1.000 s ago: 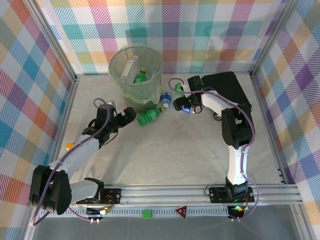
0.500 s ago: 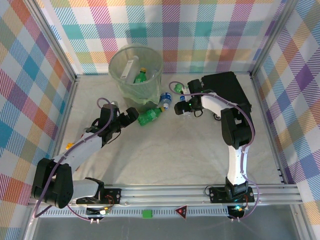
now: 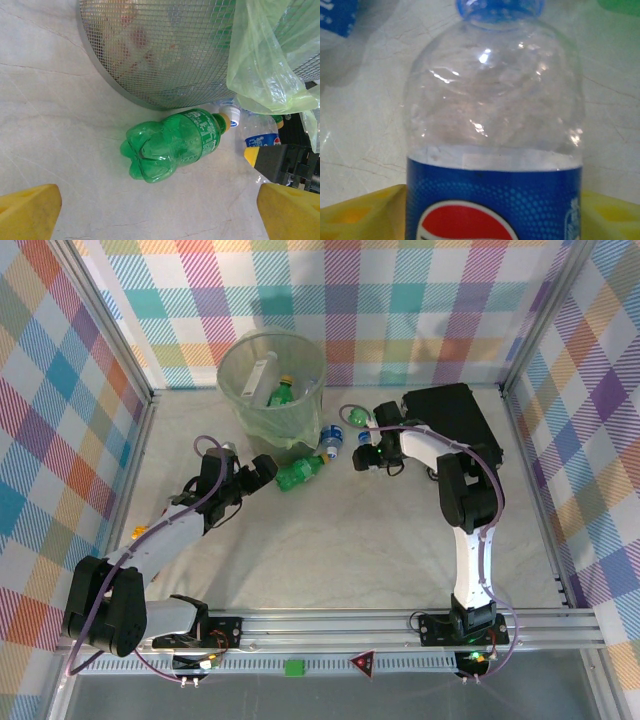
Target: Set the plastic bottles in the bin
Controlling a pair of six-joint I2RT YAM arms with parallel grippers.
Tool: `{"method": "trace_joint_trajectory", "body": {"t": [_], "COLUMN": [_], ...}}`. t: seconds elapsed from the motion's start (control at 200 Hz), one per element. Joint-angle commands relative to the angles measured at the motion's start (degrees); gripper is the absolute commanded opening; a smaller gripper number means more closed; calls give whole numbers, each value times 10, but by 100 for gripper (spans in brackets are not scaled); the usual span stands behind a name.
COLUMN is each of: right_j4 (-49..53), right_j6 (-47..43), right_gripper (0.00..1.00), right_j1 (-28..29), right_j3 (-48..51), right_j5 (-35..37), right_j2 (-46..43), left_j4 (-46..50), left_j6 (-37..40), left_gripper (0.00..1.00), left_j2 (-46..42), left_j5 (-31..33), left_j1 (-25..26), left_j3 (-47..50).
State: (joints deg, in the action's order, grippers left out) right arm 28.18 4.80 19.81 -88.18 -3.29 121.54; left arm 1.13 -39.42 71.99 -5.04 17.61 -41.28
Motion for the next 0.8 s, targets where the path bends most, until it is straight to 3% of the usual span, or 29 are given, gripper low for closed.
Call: {"method": "trace_joint_trajectory", "body": {"t": [0.0, 0.225, 0.515, 0.795], "right_j4": [12, -6, -23, -61], "right_j6": [15, 23, 45, 96], "right_gripper": [65, 52, 50, 48], "right_j1": [-3, -4, -3, -4], "right_j3": [-4, 26, 69, 47], "right_j5": [-10, -19, -34, -127], "right_j2": [-7, -76, -217, -312], "left_j4": [-7, -16, -39, -48], "left_j6": [0, 6, 20, 25], "left_gripper": [100, 100, 100, 100], "left_j2": [1, 6, 21, 30], "left_j5": [3, 20, 42, 53], "left_j1": [6, 6, 5, 2], "left_j3": [-10, -15, -25, -5]}}
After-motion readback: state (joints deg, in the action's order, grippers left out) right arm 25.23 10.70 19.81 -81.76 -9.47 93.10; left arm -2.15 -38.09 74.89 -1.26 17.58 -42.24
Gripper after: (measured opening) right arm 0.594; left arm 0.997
